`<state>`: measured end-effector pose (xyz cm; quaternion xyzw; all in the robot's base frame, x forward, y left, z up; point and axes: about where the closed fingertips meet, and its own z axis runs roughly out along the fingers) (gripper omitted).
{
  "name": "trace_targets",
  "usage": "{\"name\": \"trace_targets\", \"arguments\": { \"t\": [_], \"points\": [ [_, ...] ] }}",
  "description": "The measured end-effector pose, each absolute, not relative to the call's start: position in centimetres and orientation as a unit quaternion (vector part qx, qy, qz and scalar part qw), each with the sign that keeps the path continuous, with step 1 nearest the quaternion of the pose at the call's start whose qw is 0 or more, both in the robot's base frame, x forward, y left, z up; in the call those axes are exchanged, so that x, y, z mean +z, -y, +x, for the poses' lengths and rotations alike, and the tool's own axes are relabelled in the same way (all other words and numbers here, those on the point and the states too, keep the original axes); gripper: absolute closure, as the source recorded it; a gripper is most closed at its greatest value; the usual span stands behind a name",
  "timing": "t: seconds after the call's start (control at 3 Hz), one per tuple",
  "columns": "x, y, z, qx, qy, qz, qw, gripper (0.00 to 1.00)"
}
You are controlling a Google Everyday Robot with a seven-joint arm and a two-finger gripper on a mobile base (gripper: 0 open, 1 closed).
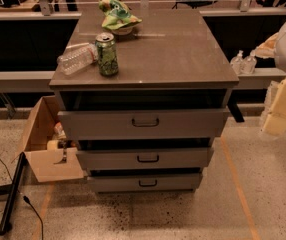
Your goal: Pick green rice chip bag from paper bowl and place on counter
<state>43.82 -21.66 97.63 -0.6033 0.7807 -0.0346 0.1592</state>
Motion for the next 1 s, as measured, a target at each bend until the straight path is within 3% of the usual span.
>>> {"name": "trace_targets", "arguments": {
  "t": [0.67, 1.0],
  "points": [
    [98.1, 21.6, 45.3, -0.041, -0.783, -0.590, 0.194, 0.00],
    [100.0, 21.7, 51.8, -0.050, -0.787, -0.545, 0.283, 0.00]
  ]
}}
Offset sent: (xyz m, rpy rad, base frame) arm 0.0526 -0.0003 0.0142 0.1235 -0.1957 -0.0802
